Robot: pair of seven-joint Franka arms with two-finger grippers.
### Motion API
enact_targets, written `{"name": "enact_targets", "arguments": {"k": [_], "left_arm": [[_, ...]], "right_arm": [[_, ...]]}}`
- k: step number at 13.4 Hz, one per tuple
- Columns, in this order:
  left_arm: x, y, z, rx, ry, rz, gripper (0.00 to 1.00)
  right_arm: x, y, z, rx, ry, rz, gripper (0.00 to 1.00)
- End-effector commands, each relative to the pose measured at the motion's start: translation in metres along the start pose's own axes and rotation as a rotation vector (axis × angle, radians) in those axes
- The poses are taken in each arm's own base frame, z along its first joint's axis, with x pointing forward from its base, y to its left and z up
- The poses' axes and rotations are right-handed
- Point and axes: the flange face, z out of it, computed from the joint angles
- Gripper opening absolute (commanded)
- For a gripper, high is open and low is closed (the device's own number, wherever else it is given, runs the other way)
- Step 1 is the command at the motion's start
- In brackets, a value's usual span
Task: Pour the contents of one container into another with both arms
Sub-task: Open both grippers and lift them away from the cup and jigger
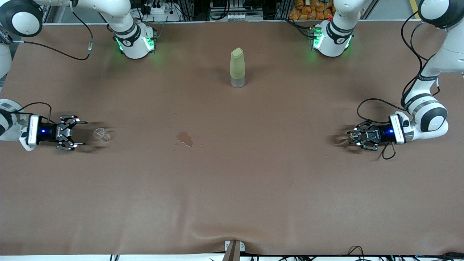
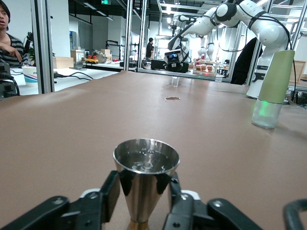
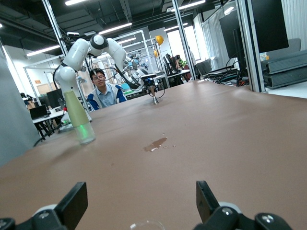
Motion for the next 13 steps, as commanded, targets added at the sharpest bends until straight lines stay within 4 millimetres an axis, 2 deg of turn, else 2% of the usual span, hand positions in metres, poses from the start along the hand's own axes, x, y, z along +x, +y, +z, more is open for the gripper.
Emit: {"name": "enact_targets", "arguments": {"k": [1, 2, 3, 4, 7, 8, 10, 11, 13], "left_arm": [[-0.008, 0.0, -0.002, 0.001, 0.01, 0.003, 0.56], [-0.007, 0.0, -0.002, 0.002, 0.009, 0.003, 0.59], [-0.006, -0.001, -0.003, 0.002, 0.009, 0.001, 0.75], [-0.006, 0.0, -0.004, 0.003, 0.009, -0.018, 1.0], [-0.001, -0.001, -0.014, 0.012, -0.004, -0.032, 1.0], [-0.001, 0.0, -0.026, 0.025, -0.019, -0.046, 1.0], [0.01, -0.004, -0.041, 0.01, -0.063, -0.068, 1.0], [0.017, -0.008, -0.056, 0.016, -0.089, -0.09, 1.0], [0.038, -0.022, -0.075, -0.005, -0.14, -0.135, 1.0]], "right_arm": [[0.043, -0.002, -0.014, 0.017, -0.048, 0.081, 1.0], [0.064, 0.002, -0.018, 0.02, -0.065, 0.114, 1.0], [0.082, 0.006, -0.019, 0.019, -0.084, 0.151, 1.0], [0.1, 0.008, -0.023, 0.005, -0.104, 0.194, 1.0], [0.184, 0.006, -0.011, -0.034, -0.201, 0.328, 1.0], [0.214, 0.002, -0.007, -0.056, -0.236, 0.374, 1.0], [0.25, -0.002, 0.003, -0.1, -0.277, 0.454, 1.0], [0.267, -0.004, 0.008, -0.118, -0.292, 0.478, 1.0], [0.301, -0.011, 0.02, -0.158, -0.321, 0.545, 1.0]]}}
